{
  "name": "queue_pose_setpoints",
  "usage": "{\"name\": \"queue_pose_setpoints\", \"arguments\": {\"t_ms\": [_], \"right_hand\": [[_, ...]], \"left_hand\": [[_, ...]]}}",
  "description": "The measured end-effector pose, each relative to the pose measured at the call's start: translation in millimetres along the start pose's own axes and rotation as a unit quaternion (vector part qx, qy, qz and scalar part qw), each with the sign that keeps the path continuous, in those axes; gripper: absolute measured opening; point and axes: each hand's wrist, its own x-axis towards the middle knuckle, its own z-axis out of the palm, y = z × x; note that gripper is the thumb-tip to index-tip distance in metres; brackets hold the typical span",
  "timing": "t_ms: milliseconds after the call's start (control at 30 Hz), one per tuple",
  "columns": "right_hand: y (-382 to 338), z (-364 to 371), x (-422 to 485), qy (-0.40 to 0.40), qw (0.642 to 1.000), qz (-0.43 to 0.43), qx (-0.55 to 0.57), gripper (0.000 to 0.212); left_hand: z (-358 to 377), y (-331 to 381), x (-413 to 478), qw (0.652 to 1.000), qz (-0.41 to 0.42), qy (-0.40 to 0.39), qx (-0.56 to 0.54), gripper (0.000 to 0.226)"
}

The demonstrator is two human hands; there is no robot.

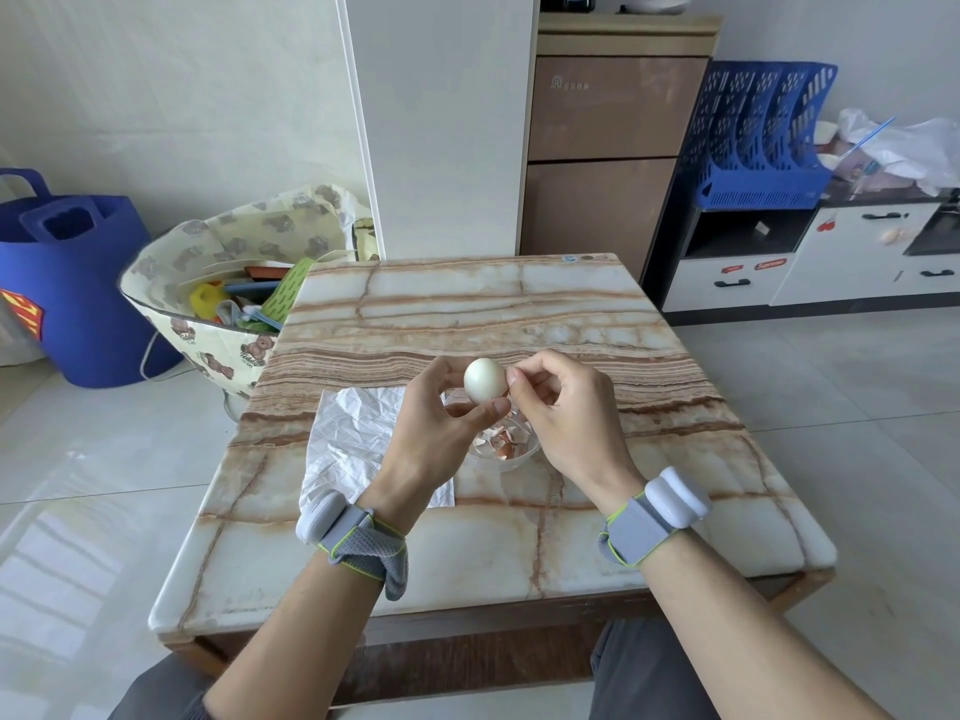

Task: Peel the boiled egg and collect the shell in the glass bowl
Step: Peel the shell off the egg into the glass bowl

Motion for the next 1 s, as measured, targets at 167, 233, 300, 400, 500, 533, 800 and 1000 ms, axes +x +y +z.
{"name": "queue_pose_setpoints", "arguments": {"t_ms": [167, 233, 300, 400, 500, 533, 800, 1000], "right_hand": [[-2.7, -1.2, 0.1, 0.009, 1.000, -0.011, -0.027, 0.013], [-3.3, -2.0, 0.6, 0.011, 0.999, -0.011, -0.030, 0.013], [-3.6, -2.7, 0.7, 0.014, 0.999, -0.006, -0.031, 0.013], [-3.9, -3.1, -0.1, 0.019, 0.999, -0.001, -0.034, 0.012], [-4.1, -3.6, 0.3, 0.017, 0.999, 0.003, -0.031, 0.011], [-4.1, -3.7, 0.4, 0.015, 0.999, 0.005, -0.030, 0.012], [-2.3, -3.2, 1.4, 0.012, 1.000, 0.023, -0.013, 0.012], [0.6, -3.4, 2.6, 0.016, 0.999, 0.029, -0.008, 0.014]], "left_hand": [[-0.1, -0.6, -0.4, 1.000, 0.002, 0.002, 0.005, 0.040], [0.1, -0.4, 0.0, 1.000, 0.002, -0.001, 0.005, 0.041], [0.2, 0.0, 0.2, 1.000, 0.002, -0.005, 0.007, 0.041], [0.5, -0.4, 0.0, 1.000, 0.005, -0.011, 0.008, 0.040], [0.4, -0.9, -0.4, 1.000, 0.005, -0.012, 0.006, 0.040], [0.3, -0.9, -0.3, 1.000, 0.005, -0.013, 0.006, 0.040], [-0.7, -1.1, -1.3, 1.000, 0.000, -0.021, -0.002, 0.040], [-0.1, -1.2, -2.1, 1.000, 0.000, -0.024, -0.004, 0.038]]}}
